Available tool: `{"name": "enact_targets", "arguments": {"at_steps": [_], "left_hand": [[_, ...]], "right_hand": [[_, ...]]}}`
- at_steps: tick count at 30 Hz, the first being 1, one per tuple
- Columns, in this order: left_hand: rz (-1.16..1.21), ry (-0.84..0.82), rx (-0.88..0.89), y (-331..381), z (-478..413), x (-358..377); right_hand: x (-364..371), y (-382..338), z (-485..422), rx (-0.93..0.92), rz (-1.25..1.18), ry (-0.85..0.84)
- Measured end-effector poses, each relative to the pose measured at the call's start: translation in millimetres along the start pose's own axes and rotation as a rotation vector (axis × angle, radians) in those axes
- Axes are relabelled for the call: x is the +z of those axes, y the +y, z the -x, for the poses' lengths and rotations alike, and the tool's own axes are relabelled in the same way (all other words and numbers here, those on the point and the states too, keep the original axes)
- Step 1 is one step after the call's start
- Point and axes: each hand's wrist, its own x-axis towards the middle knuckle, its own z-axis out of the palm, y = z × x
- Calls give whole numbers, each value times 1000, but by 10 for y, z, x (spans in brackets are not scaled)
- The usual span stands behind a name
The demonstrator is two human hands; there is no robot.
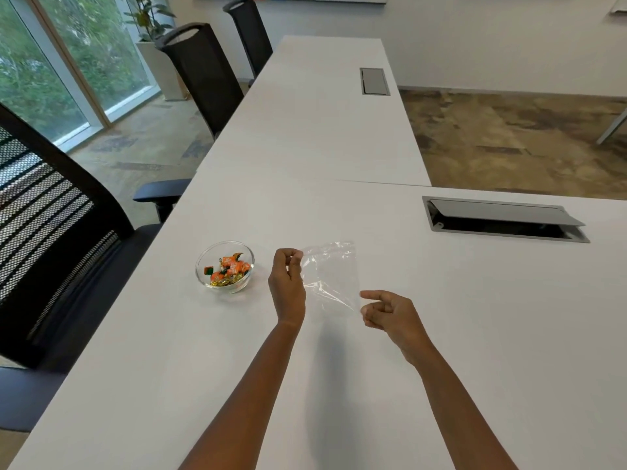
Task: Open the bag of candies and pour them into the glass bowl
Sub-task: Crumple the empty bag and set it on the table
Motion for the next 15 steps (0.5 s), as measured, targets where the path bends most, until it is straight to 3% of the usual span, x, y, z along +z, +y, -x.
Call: {"name": "enact_targets", "arguments": {"at_steps": [3,6,8,12,15], "left_hand": [[-35,-86,4,-20,26,-36],[-118,-165,44,-32,44,-65],[-166,-203,73,-31,63,-72],[-220,-268,114,-38,94,-71],[-152,-306,56,-43,91,-92]], "right_hand": [[-1,-47,1,-22,199,88],[70,-170,12,-297,323,199],[150,-267,-16,-431,382,166],[310,-363,-173,-443,589,71],[359,-379,-229,-427,568,97]]}}
